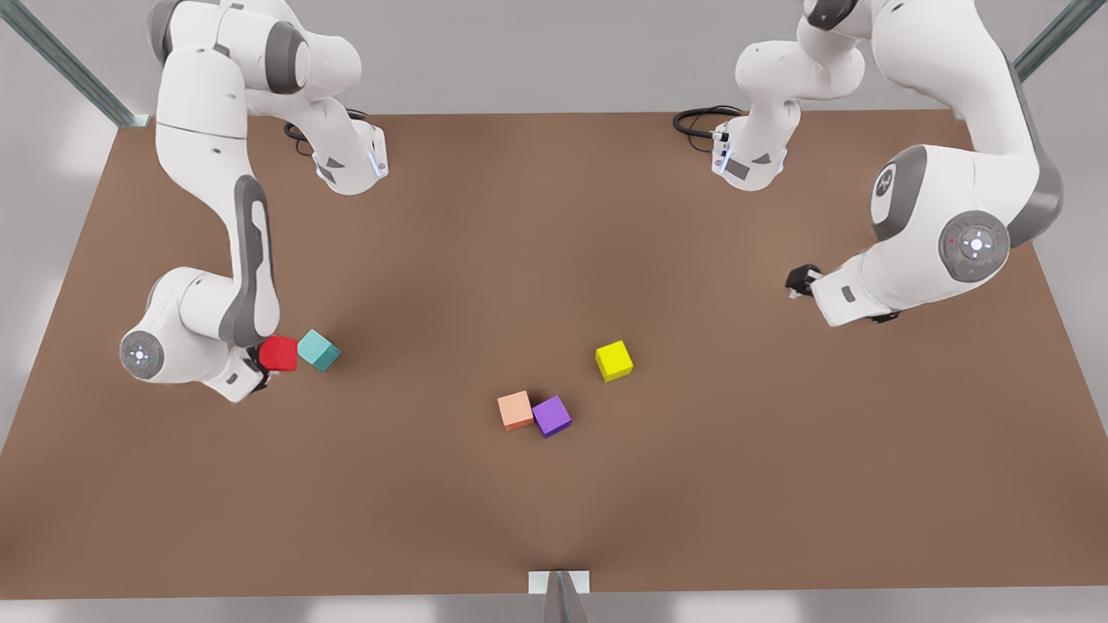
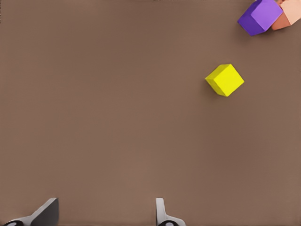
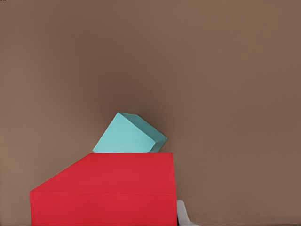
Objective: Pick up red wooden cube and pass to hand red wooden cube and place in blue wooden cube
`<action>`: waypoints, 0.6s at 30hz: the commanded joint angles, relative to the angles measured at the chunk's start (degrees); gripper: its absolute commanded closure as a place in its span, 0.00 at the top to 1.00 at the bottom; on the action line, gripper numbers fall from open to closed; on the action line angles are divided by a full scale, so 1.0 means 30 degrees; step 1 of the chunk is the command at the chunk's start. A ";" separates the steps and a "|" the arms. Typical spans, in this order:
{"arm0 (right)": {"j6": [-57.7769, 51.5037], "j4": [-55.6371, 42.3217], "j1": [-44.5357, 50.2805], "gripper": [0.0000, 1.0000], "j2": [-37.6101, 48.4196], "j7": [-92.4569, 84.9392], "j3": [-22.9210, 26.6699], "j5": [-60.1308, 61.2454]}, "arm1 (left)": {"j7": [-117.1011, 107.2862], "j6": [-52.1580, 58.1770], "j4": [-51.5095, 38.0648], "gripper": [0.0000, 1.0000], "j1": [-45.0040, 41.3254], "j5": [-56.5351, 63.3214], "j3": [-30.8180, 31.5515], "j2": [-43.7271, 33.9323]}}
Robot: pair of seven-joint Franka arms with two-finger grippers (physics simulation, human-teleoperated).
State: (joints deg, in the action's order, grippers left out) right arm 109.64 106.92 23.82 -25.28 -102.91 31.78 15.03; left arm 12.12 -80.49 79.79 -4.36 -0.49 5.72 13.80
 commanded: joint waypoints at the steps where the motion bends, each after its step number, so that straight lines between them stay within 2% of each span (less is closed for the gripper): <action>1: 0.3060 0.1066 0.0174 0.42 0.0428 0.9458 -0.0017 -0.0263 | -0.3630 -0.0328 -0.0024 1.00 0.0047 -0.0392 -0.0002 -0.0028; 7: 0.6049 0.4261 0.1052 0.42 0.1688 0.9546 -0.0047 -0.0234 | -0.3630 -0.0269 0.0004 1.00 0.0047 -0.0392 0.0027 -0.0116; 18: 0.8569 0.7103 0.1756 0.42 0.2537 0.9546 -0.0076 -0.0176 | -0.3483 0.0551 0.0063 1.00 0.0926 -0.1241 0.0057 -0.0028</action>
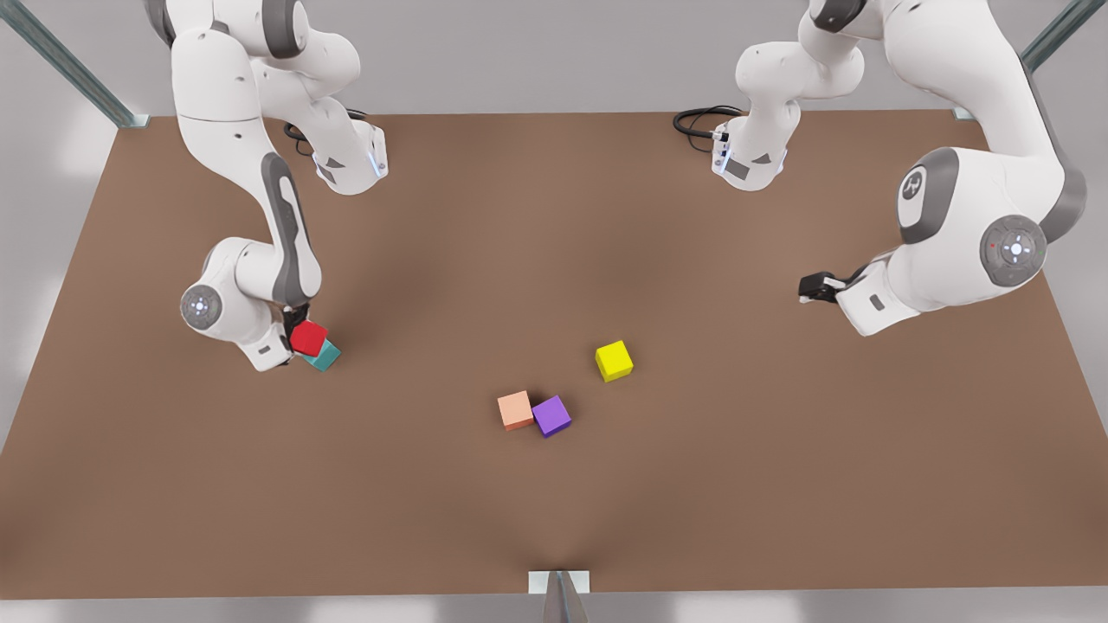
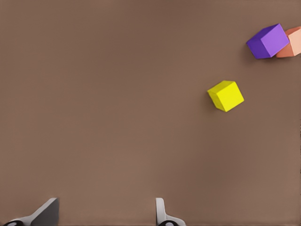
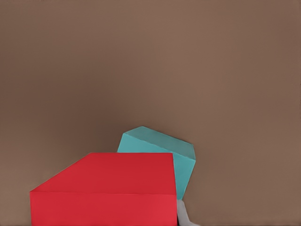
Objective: Pick up red wooden cube and pass to hand red wooden cube and place in blue wooden cube
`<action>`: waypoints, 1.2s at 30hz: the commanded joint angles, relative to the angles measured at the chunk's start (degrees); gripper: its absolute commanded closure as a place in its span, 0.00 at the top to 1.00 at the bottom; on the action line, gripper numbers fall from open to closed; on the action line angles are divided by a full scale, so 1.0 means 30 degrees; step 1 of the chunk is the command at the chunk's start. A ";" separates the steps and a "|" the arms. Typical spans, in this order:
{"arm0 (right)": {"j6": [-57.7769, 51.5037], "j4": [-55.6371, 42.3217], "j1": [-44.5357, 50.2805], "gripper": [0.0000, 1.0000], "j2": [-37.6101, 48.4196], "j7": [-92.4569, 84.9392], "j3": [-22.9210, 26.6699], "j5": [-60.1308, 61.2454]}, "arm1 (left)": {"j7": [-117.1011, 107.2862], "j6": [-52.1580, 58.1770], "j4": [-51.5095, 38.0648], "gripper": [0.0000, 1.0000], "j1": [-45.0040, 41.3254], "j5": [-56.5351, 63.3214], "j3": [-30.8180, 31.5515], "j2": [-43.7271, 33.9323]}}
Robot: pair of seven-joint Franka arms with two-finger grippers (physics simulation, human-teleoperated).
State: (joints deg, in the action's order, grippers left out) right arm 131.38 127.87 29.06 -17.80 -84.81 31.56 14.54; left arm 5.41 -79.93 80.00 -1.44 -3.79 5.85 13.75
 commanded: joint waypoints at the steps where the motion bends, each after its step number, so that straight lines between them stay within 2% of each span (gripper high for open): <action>1: 0.1323 0.0150 0.0040 0.42 0.0104 0.3485 -0.0002 -0.0014 | -0.1246 0.0364 -0.0007 1.00 -0.0047 -0.0144 0.0012 0.0017; 3: 0.1323 0.0179 0.0040 0.42 0.0104 0.3485 -0.0002 -0.0014 | -0.1246 0.0365 0.0051 1.00 -0.0106 -0.0144 0.0012 0.0017; 4: 0.1323 0.0208 0.0040 0.46 0.0104 0.3485 -0.0002 -0.0014 | -0.1246 0.0335 0.0080 1.00 -0.0106 -0.0144 0.0041 0.0017; 5: 0.1382 0.0208 0.0040 1.00 0.0104 0.3543 -0.0002 -0.0014 | -0.1275 0.0306 0.0110 1.00 -0.0135 -0.0114 0.0041 0.0017; 15: 0.1352 0.0179 0.0187 1.00 0.0221 0.3602 -0.0060 0.0045 | -0.1363 0.0364 0.0139 1.00 -0.0252 -0.0085 0.0041 0.0046; 25: -0.0874 -0.0172 0.0362 1.00 0.2770 0.3864 -0.0178 0.0103 | -0.1422 0.0775 0.0051 1.00 -0.0252 0.0471 0.0334 0.0075; 27: -0.2454 -0.1167 0.0479 1.00 0.3005 0.5709 -0.0178 0.0074 | -0.1422 0.0745 0.0051 1.00 -0.0281 0.0471 0.0334 0.0075; 31: -0.7053 -0.4331 0.0538 1.00 0.2536 1.4086 -0.0178 0.0074 | -0.1422 0.0745 0.0051 1.00 -0.0281 0.0471 0.0334 0.0105; 35: -1.3997 -1.0629 -0.0281 1.00 -0.1476 2.1089 -0.0119 0.2270 | -0.1422 0.0804 -0.0007 1.00 -0.0252 0.0471 0.0334 0.0075; 36: -1.4263 -1.1655 -0.0340 1.00 -0.2296 2.2700 -0.0090 0.2330 | -0.1422 0.0833 -0.0007 1.00 -0.0252 0.0471 0.0334 0.0075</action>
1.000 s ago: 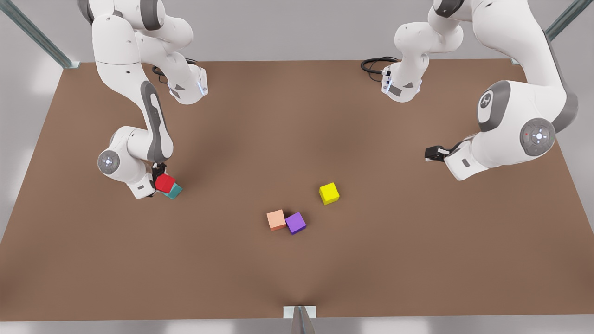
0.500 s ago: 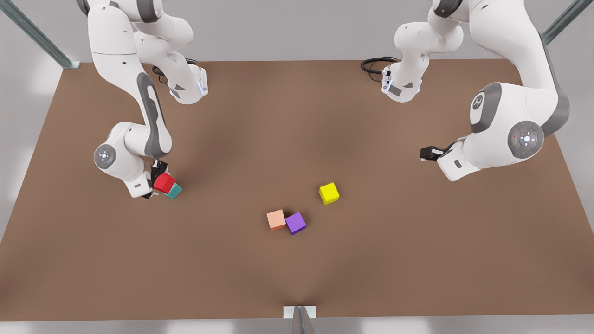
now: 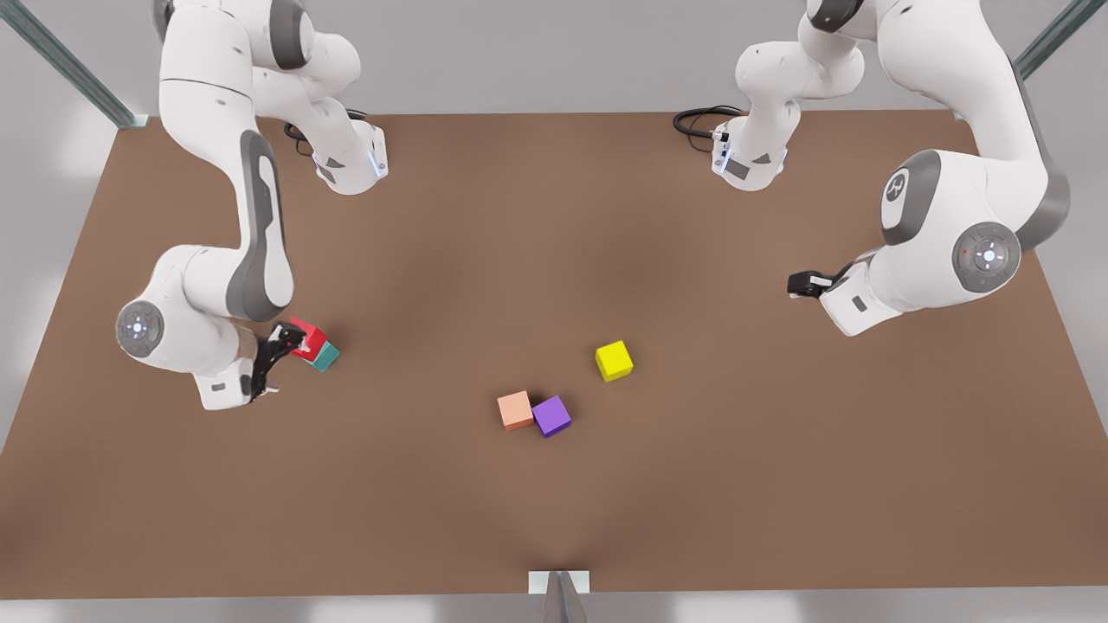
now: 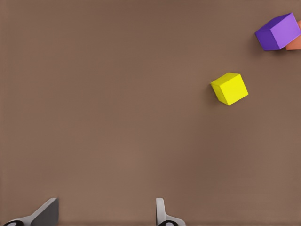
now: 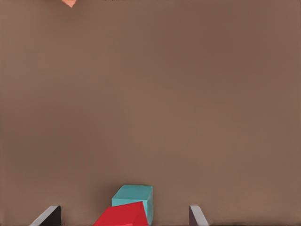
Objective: Pick up red wooden cube and pass to hand red wooden cube and place in blue wooden cube
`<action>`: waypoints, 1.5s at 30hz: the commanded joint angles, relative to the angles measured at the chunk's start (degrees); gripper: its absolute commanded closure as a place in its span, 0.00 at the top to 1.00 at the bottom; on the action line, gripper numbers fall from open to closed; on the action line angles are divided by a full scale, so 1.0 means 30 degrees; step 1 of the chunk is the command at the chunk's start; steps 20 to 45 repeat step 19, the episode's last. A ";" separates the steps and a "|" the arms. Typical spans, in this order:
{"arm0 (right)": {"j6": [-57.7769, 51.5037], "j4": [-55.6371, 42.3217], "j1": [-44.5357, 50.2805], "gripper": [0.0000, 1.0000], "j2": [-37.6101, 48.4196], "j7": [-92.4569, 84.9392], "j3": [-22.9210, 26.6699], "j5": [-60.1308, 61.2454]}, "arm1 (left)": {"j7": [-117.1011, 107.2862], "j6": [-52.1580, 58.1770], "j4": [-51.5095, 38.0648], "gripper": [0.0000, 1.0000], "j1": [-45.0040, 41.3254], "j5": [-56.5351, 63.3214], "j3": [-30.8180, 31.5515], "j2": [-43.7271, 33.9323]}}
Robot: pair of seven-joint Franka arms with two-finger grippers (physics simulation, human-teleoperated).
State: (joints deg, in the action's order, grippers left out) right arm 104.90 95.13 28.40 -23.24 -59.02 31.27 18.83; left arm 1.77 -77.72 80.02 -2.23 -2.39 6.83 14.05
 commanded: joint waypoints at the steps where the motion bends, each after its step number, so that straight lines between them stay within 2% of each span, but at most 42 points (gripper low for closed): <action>1: -0.5522 -0.1824 -0.0178 1.00 -0.1071 1.6182 0.0063 0.0843 | -0.0209 0.0155 -0.0014 1.00 -0.0019 0.0007 0.0007 -0.0024; 3: -0.7597 -0.4106 -0.0411 1.00 -0.1453 1.9638 0.0122 0.0318 | -0.0209 0.0214 0.0015 1.00 -0.0048 -0.0022 0.0007 -0.0024; 4: -0.8771 -0.5864 -0.0500 1.00 -0.0579 1.9615 -0.0170 -0.2898 | -0.0209 0.0243 0.0044 1.00 -0.0048 -0.0022 0.0007 0.0005; 5: -0.9855 -0.6190 -0.1082 1.00 0.1208 1.9877 -0.1542 -0.4714 | -0.0209 0.0214 0.0044 1.00 -0.0048 -0.0022 0.0007 0.0005; 6: -1.0528 -0.6978 -0.3795 1.00 0.1681 2.0780 -0.4957 -0.5863 | -0.0209 0.0214 0.0044 1.00 -0.0048 -0.0022 0.0007 0.0005; 7: -1.0679 -0.7304 -0.6178 1.00 0.1887 2.1372 -0.7140 -0.6071 | -0.0209 0.0243 0.0044 1.00 -0.0048 -0.0022 0.0007 0.0005; 9: -1.0737 -0.6983 -0.8848 1.00 0.3380 2.1518 -1.0569 -0.7213 | -0.0209 0.0243 0.0073 1.00 -0.0048 -0.0022 0.0007 0.0034; 16: -0.9771 -0.4492 -0.9377 1.00 0.5081 2.2778 -1.0747 -0.6628 | -0.0209 0.0331 0.0073 1.00 -0.0019 -0.0022 0.0007 0.0034; 45: -0.9741 -0.4492 -0.9377 1.00 0.5051 2.2778 -1.0747 -0.6628 | -0.0179 0.0448 0.0044 1.00 0.0010 -0.0022 0.0007 0.0005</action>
